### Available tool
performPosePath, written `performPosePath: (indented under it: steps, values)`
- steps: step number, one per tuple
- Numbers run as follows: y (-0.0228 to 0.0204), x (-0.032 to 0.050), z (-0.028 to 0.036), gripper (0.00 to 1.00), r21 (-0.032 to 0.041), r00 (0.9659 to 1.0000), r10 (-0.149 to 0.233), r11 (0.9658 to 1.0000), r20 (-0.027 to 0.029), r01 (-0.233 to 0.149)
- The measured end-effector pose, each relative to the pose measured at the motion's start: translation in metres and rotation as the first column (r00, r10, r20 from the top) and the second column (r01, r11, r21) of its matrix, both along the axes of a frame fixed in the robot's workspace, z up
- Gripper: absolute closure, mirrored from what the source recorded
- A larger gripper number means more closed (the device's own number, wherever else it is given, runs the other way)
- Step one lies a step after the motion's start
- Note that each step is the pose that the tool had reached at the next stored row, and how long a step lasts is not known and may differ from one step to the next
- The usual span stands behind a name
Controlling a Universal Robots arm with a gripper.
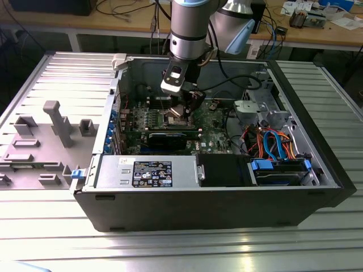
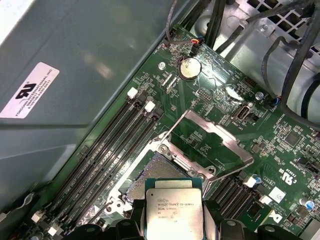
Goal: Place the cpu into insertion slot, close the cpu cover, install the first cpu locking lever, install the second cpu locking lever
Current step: 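Place the cpu into insertion slot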
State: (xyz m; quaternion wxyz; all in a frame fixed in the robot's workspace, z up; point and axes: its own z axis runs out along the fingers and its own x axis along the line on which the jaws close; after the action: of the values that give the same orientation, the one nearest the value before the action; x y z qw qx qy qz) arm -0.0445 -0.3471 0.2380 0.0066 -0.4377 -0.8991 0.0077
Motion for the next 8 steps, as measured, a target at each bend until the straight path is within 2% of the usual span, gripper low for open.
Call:
performPosePath:
  steps: [8]
  values:
    - [0.0000, 0.0000, 0.0000, 0.45, 0.0000, 1.0000, -0.008, 1.0000, 0.0000, 0.008]
